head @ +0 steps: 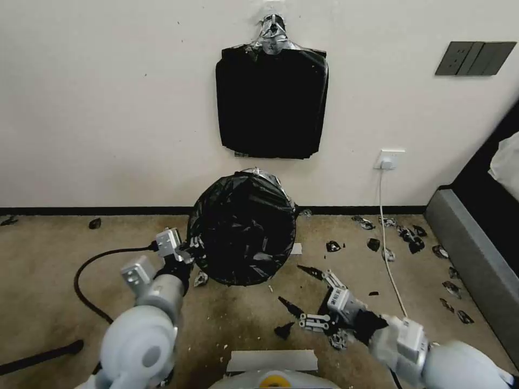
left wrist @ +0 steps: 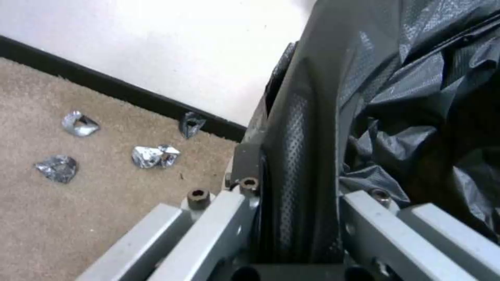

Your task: Place a trash bag onto the trash bin.

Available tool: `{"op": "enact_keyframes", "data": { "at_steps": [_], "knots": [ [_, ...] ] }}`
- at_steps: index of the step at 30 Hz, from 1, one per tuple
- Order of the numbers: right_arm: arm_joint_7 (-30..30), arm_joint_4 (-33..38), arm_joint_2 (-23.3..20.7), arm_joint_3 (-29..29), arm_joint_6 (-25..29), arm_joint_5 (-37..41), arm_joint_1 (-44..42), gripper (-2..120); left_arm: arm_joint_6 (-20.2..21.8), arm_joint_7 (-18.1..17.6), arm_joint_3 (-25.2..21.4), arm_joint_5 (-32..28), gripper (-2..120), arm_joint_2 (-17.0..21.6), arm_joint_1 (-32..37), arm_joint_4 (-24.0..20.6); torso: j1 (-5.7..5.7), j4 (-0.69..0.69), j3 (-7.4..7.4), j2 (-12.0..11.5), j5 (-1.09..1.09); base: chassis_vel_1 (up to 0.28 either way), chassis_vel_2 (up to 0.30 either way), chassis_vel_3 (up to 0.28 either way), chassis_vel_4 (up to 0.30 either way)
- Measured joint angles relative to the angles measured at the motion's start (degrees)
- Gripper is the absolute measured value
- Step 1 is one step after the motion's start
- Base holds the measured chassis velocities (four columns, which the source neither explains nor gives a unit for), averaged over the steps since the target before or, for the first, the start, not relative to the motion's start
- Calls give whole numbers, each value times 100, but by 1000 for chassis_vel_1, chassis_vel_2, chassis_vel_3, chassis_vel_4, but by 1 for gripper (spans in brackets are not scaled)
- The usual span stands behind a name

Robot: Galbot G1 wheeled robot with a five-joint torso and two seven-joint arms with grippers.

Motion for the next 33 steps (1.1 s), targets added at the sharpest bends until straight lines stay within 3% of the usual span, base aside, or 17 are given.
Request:
{"op": "enact_keyframes", "data": {
  "at_steps": [2, 4, 7, 9, 10, 15, 21, 25, 26, 29, 33],
  "knots": [
    [410, 228, -9, -85, -518, 630, 228, 46, -97, -2, 131, 244, 3, -11, -35, 66, 0, 0, 0, 0, -1, 0, 0, 0, 0],
    [543, 246, -6, -129, -673, 811, 336, 43, -120, -1, 170, 304, 3, -16, -45, 76, 0, 1, 0, 0, 0, 0, 0, 0, 0],
    [1221, 269, 257, -345, -1530, 1991, 1021, 27, -210, -37, 607, 729, 3, -62, -274, 229, 0, 4, 0, 0, 2, 0, 0, 0, 0],
    [1268, 269, 296, -359, -1582, 2028, 1037, 25, -218, -37, 669, 776, 3, -63, -311, 252, 0, 2, 1, 0, 2, 0, 0, 0, 0],
    [1491, 269, 538, -427, -1847, 2194, 1084, 17, -238, -27, 995, 1009, 3, -64, -464, 382, 0, 0, 1, 0, 2, 0, 0, 0, 0],
    [1761, 253, 838, -521, -2025, 2376, 1313, 1, -237, 23, 1517, 1276, 3, -44, -638, 620, 0, -2, 0, 0, 1, 0, 0, 0, 0],
    [2447, 124, 985, -1152, -2460, 3147, 2534, 0, -211, 121, 1787, 1609, 3, -21, -660, 768, 0, 1, 1, 0, -1, 0, 0, 0, 0],
    [3287, -427, 1355, -2075, -2796, 3897, 3721, 0, -142, 186, 1912, 1712, 3, 8, -673, 798, 0, 1, 1, 0, 1, 0, 0, 0, 0],
    [3287, -427, 1355, -2075, -2796, 3897, 3721, 0, -142, 186, 1912, 1712, 3, 8, -673, 798, 0, 1, 1, 0, 1, 0, 0, 0, 0],
    [3962, -988, 1811, -2822, -2986, 4150, 4530, 0, -96, 236, 1958, 1731, 3, 143, -701, 801, 0, 1, 1, 0, 0, 0, 0, 0, 0],
    [4385, -1367, 2162, -3207, -3069, 4181, 4889, 0, -85, 250, 1945, 1725, 3, 201, -705, 802, 0, 1, 1, 0, -1, 0, 0, 0, 0]
  ]
}}
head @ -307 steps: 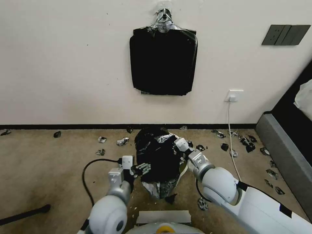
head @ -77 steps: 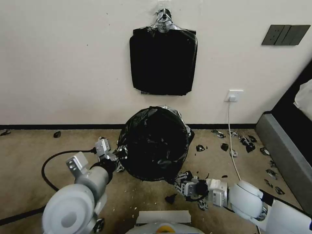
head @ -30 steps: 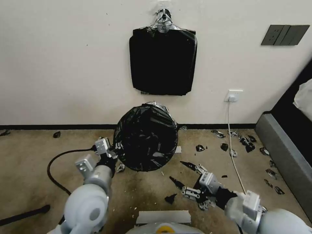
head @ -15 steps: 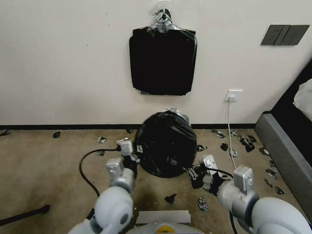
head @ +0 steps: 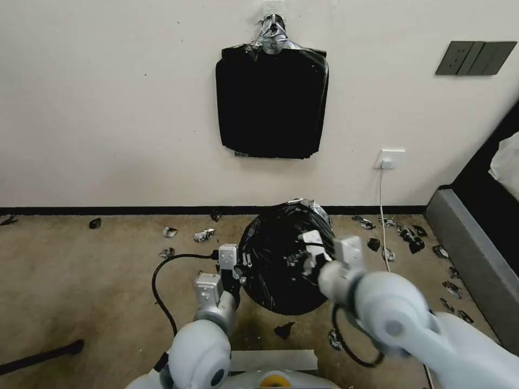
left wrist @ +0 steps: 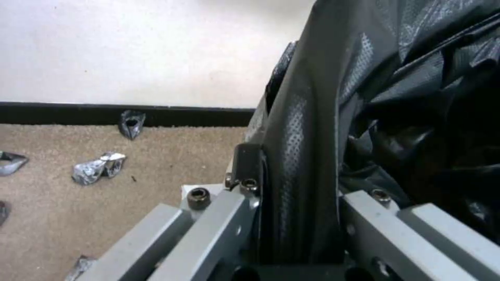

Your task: Place a trash bag onto the trash bin.

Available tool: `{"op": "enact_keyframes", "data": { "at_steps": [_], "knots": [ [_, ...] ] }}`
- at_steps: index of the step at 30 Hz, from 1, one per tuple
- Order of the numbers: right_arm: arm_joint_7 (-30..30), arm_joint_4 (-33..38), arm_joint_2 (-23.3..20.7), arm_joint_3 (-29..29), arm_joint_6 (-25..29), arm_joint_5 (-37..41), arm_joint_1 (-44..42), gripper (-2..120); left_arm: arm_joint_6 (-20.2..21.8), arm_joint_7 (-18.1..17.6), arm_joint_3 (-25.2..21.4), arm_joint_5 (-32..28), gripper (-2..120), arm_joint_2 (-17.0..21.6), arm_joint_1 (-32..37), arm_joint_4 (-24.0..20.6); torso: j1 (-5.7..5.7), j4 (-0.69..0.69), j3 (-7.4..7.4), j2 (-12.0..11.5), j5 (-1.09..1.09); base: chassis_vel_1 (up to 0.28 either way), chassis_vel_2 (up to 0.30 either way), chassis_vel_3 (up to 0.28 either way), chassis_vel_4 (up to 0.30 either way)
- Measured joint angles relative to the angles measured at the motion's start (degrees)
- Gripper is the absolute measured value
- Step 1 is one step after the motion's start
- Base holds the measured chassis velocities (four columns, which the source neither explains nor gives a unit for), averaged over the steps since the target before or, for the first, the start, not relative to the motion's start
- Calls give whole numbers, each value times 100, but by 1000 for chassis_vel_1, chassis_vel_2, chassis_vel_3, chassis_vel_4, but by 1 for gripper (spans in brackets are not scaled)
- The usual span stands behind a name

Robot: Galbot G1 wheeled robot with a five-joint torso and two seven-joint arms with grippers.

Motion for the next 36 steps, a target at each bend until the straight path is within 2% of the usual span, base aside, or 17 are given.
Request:
{"op": "enact_keyframes", "data": {
  "at_steps": [8, 14, 23, 36],
  "knots": [
    [542, -781, 622, -503, -95, -101, 321, 0, 14, 0, -29, -31, 3, -17, -1, -17, 0, 0, 0, 0, 0, 0, 0, 0, 0],
    [618, -1322, 889, -821, -104, -486, 534, 0, 21, 12, -87, -57, 3, -23, 85, -158, 0, 0, 0, 0, 0, 0, 0, 0, 0],
    [614, -1676, 1082, -999, -115, -877, 620, 0, 84, 7, -200, -186, 3, -14, 207, -342, 0, 0, 0, 0, 0, 0, 0, 0, 0],
    [605, -1928, 1172, -865, -71, -1044, 606, 0, 119, -10, -202, -200, 3, -69, 305, -438, 0, -1, -1, 0, 1, 0, 0, 0, 0]
  ]
}}
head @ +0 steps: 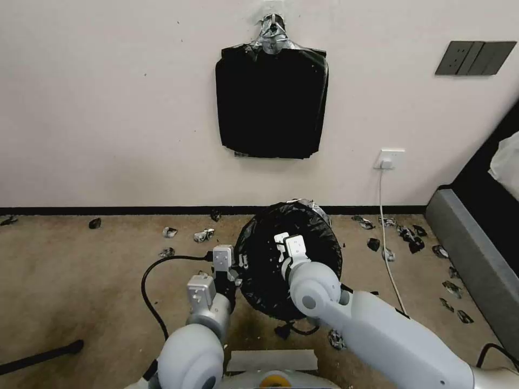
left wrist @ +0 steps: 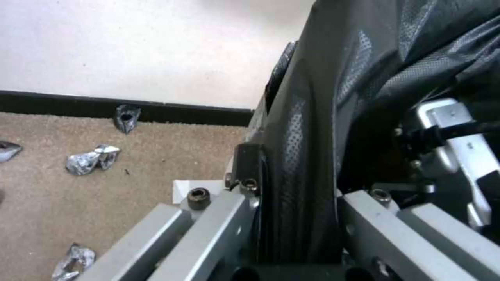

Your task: Place a trash bag onto the trash bin.

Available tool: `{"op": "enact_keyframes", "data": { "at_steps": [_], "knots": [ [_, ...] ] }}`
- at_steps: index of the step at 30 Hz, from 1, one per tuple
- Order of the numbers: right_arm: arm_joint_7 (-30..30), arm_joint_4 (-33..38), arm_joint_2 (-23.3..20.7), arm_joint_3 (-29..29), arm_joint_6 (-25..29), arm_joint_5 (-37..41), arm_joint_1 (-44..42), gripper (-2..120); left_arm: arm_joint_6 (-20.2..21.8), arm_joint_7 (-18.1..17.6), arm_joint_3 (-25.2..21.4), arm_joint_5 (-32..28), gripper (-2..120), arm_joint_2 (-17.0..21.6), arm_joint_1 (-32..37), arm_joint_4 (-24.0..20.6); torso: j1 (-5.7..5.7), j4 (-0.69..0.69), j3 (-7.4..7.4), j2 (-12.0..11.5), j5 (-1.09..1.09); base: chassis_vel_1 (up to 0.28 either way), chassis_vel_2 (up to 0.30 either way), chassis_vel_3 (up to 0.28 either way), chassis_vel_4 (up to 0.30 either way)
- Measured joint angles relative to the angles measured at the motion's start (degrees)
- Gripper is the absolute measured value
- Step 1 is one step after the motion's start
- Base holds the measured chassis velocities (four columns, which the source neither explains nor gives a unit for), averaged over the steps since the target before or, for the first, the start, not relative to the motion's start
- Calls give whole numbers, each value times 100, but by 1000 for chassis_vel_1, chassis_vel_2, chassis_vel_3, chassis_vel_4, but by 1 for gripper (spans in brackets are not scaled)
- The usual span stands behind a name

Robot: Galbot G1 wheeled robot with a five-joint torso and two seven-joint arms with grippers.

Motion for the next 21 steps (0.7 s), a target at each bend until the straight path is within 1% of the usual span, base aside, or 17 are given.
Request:
{"op": "enact_keyframes", "data": {
  "at_steps": [3, 21],
  "knots": [
    [53, -92, 90, 61, 11, 101, -1, 0, 0, 1, 7, -18, 3, -30, 17, -30, 0, 0, 0, 0, 1, 0, 0, 0, 0],
    [149, -321, 164, 221, 27, 288, -53, 0, -11, 10, -38, -118, 3, -97, 133, -212, 0, 0, 0, 0, 1, 0, 0, 0, 0]
  ]
}}
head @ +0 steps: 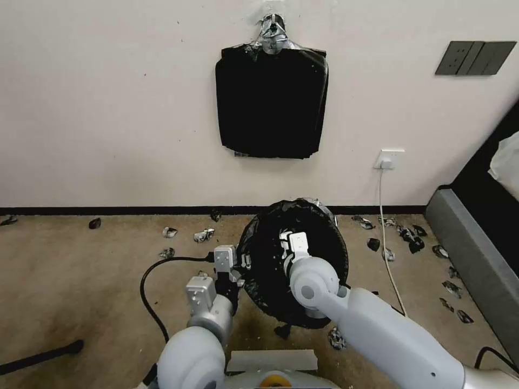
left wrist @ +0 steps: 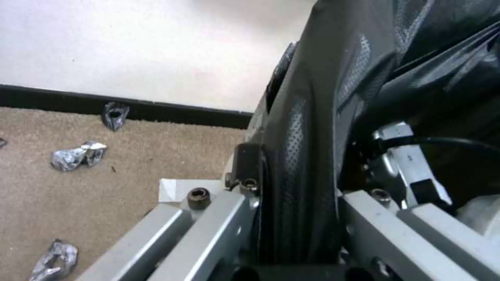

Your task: Place a trash bag onto the trash bin.

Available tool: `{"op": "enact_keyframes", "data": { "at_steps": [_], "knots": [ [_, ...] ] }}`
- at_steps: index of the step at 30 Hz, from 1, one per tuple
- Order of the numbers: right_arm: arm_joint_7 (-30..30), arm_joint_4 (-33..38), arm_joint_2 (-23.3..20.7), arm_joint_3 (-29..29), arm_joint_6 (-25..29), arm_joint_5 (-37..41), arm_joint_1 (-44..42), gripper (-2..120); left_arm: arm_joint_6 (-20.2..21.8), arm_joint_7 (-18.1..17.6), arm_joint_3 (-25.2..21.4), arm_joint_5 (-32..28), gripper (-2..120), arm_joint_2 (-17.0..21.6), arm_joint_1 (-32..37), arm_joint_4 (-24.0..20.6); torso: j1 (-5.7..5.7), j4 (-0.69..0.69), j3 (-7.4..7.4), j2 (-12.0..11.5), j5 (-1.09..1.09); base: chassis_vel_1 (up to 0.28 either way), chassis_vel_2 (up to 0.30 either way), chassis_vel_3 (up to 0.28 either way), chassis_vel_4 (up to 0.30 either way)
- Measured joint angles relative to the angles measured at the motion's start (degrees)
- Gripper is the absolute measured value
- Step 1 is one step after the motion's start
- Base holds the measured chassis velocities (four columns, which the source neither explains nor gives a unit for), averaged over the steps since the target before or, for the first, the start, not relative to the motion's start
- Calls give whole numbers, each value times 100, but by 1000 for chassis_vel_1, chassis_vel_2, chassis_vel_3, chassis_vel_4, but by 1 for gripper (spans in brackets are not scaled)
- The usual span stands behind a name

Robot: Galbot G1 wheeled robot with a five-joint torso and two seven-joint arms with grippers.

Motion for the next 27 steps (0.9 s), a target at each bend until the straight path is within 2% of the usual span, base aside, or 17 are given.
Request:
{"op": "enact_keyframes", "data": {
  "at_steps": [27],
  "knots": [
    [-161, -222, 32, 142, 13, 25, -107, 0, 30, 25, -17, -146, 3, 32, 162, -164, 0, 0, 0, 0, 0, 0, 0, 0, 0]
  ]
}}
